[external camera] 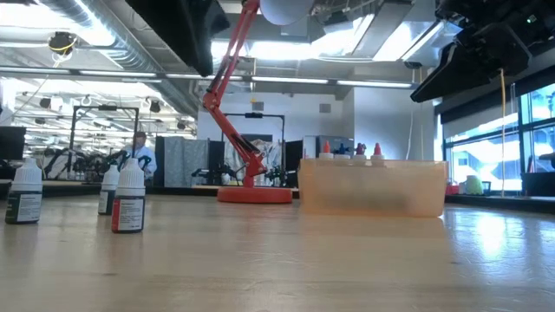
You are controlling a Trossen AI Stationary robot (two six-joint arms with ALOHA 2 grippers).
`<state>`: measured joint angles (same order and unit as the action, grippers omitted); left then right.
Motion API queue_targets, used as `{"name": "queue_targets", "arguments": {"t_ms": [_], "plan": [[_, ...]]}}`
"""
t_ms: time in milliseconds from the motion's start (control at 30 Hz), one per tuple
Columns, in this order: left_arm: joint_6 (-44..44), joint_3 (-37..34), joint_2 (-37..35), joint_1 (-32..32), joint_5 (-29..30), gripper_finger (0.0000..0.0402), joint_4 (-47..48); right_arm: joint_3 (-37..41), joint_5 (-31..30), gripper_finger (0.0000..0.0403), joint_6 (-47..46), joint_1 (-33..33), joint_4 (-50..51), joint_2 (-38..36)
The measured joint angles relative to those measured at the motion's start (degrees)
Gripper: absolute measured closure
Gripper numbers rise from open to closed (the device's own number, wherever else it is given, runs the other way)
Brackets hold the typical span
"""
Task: Pick & Place food coloring
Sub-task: Put the small red food coloring bottle into the orange bin
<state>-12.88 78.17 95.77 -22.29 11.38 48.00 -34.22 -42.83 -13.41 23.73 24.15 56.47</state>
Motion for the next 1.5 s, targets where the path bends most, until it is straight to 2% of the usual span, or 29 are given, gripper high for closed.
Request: {"name": "queue_targets", "arguments": {"t_ms": [133, 400, 500, 1167, 1500], "plan": [[-0.3, 0.0, 2.4, -1.6, -1.2, 0.0260, -0.8, 0.0, 0.0, 0.0248, 0.0, 0.0, -0.1, 0.0], [-2.0, 0.0, 9.2, -2.0, -8.7, 0.0205, -4.5, 0.0, 0.0, 0.0248, -0.4, 0.0, -0.2, 0.0], [-3.0, 0.0, 11.1, -2.1, -9.5, 0.0195, -4.3, 0.0, 0.0, 0.0248, -0.5, 0.0, -0.3, 0.0], [-5.2, -0.1, 12.3, -4.1, -8.5, 0.0194, -3.4, 0.0, 0.0, 0.0248, -0.5, 0.0, -0.3, 0.0], [-10.8, -1.5, 13.4, -4.1, -6.5, 0.0206, -3.0, -0.1, 0.0, 0.0248, -0.5, 0.0, -0.3, 0.0]]}}
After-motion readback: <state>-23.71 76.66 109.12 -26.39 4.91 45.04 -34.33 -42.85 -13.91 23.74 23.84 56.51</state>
